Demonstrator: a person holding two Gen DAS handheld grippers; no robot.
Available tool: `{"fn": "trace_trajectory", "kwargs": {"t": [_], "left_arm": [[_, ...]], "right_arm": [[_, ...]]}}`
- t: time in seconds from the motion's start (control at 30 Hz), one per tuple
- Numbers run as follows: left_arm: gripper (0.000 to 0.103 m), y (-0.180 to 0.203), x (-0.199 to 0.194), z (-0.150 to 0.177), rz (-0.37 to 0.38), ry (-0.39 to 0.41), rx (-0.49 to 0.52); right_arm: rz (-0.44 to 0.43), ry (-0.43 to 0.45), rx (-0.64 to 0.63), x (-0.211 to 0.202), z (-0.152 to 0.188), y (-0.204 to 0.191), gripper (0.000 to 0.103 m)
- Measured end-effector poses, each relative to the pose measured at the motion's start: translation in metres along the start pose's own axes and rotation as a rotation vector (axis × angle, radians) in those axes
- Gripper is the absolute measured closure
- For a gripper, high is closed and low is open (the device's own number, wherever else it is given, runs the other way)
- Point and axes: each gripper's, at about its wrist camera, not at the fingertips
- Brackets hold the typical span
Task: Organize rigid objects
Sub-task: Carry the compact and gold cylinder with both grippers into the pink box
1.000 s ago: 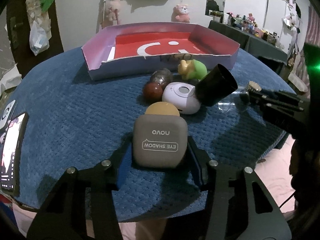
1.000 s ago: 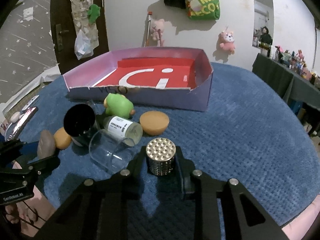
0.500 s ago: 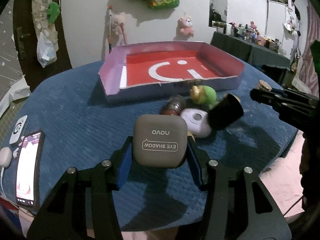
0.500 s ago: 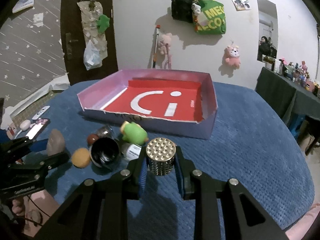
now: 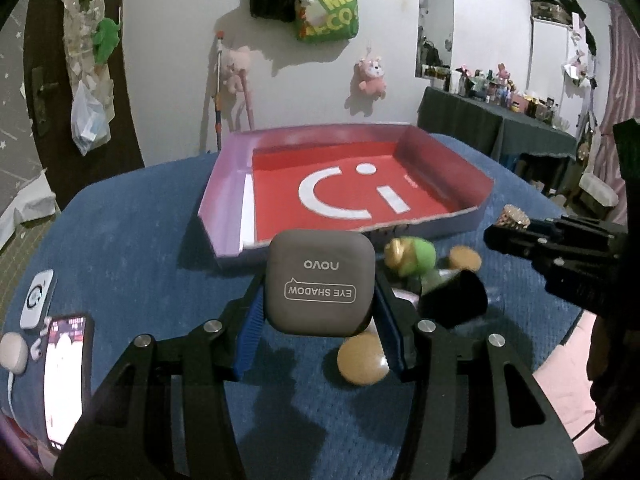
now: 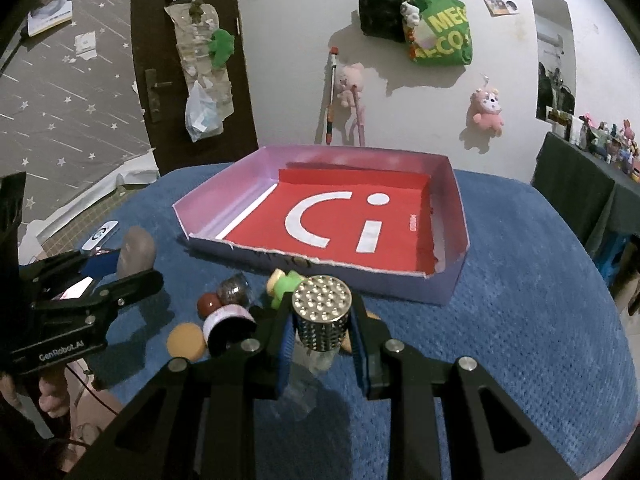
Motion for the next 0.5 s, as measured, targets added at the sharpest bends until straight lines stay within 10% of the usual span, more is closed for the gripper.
{"fn": "trace_trajectory", "kwargs": {"t": [0.5], "left_arm": [[0.055,0.002,0.030,-0.038,0.025,0.018,-0.007]], "right_arm": [[-0.019,-0.029,-0.008,0.027,-0.027,0.006,0.076]]}}
Point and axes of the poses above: each gripper's, at about its wrist camera, not at the fingertips, and x roughly the way its jaws point, y to its right, z to its underside, and after that the axes turned 15 degrees about y, right-handed
